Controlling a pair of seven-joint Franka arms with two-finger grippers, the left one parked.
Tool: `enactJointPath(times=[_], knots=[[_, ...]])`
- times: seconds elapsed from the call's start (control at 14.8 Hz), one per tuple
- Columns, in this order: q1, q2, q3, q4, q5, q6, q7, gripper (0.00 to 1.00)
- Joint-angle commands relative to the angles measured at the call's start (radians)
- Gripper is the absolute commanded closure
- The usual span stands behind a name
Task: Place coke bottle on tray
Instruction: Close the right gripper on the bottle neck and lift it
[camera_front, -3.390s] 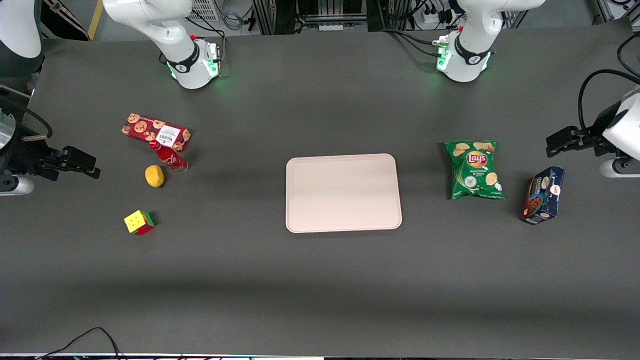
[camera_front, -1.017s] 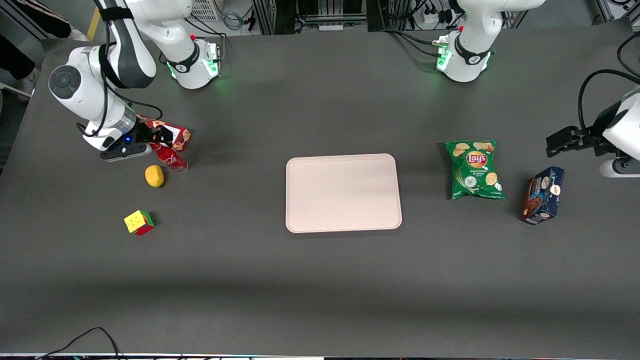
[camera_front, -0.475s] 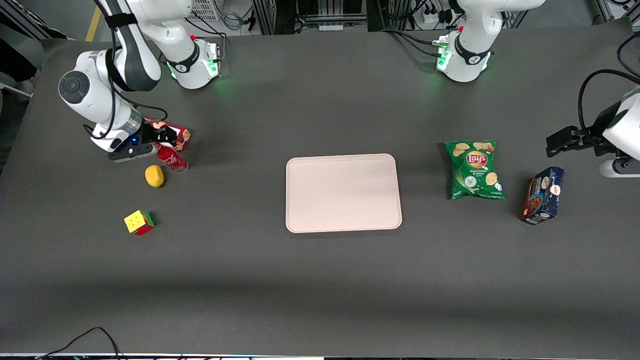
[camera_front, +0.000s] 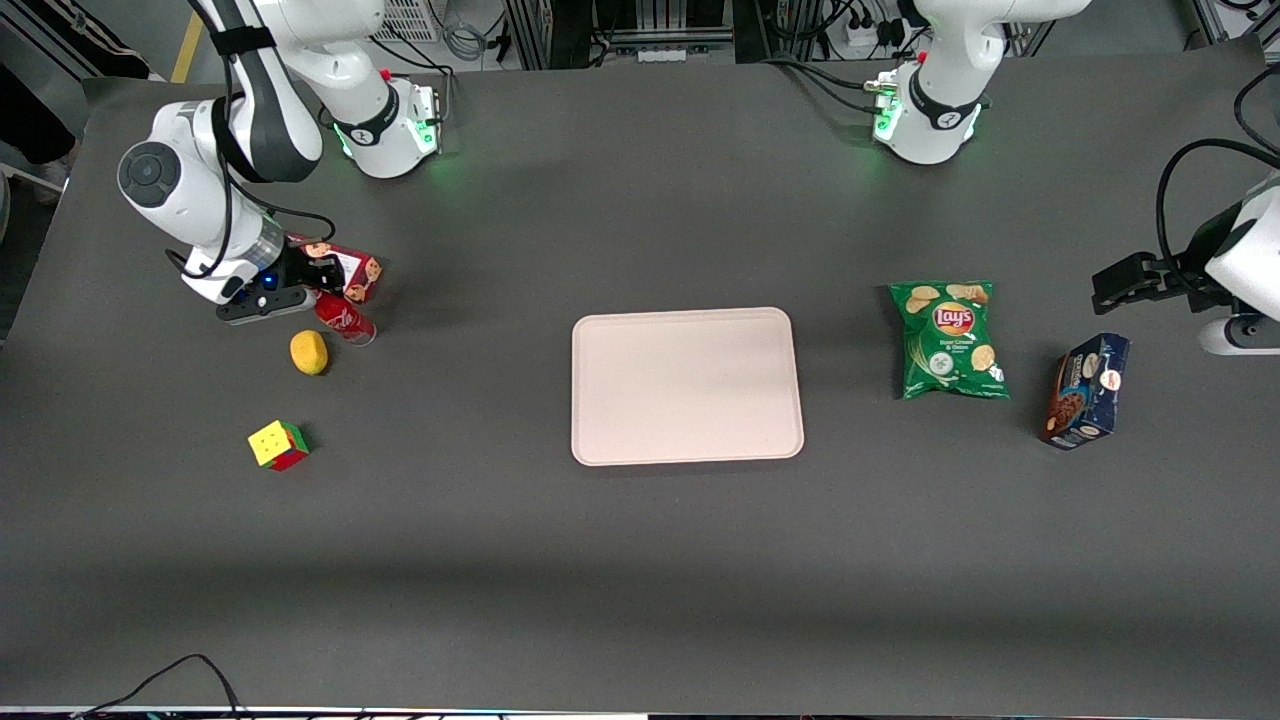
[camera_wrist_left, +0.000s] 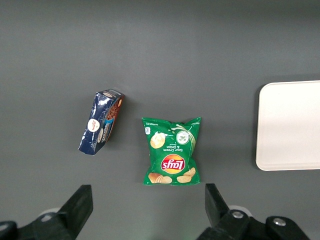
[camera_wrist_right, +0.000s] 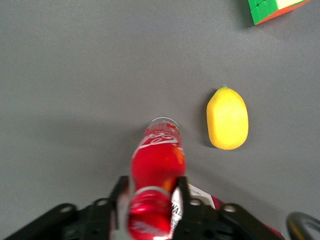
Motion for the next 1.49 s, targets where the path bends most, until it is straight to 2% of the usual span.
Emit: enactJointPath(times=[0.0,0.27,0.47,0.81,1.08,1.42], knots=[[-0.008,-0.003,-0.003,-0.005,-0.014,0.006,-0.025,1.00],[-0.006,-0.020,-0.004,0.021,-0.013,-0.040,-0.022,1.00],[-0.006,-0.033,-0.004,0.128,-0.013,-0.173,-0.019,1.00],[0.008,-0.026,0.008,0.430,-0.005,-0.475,-0.007,1.00],[0.017,0.031,0.072,0.704,0.010,-0.655,0.021,1.00],[0.021,0.201,0.149,1.101,0.111,-0.862,0.140,1.00]])
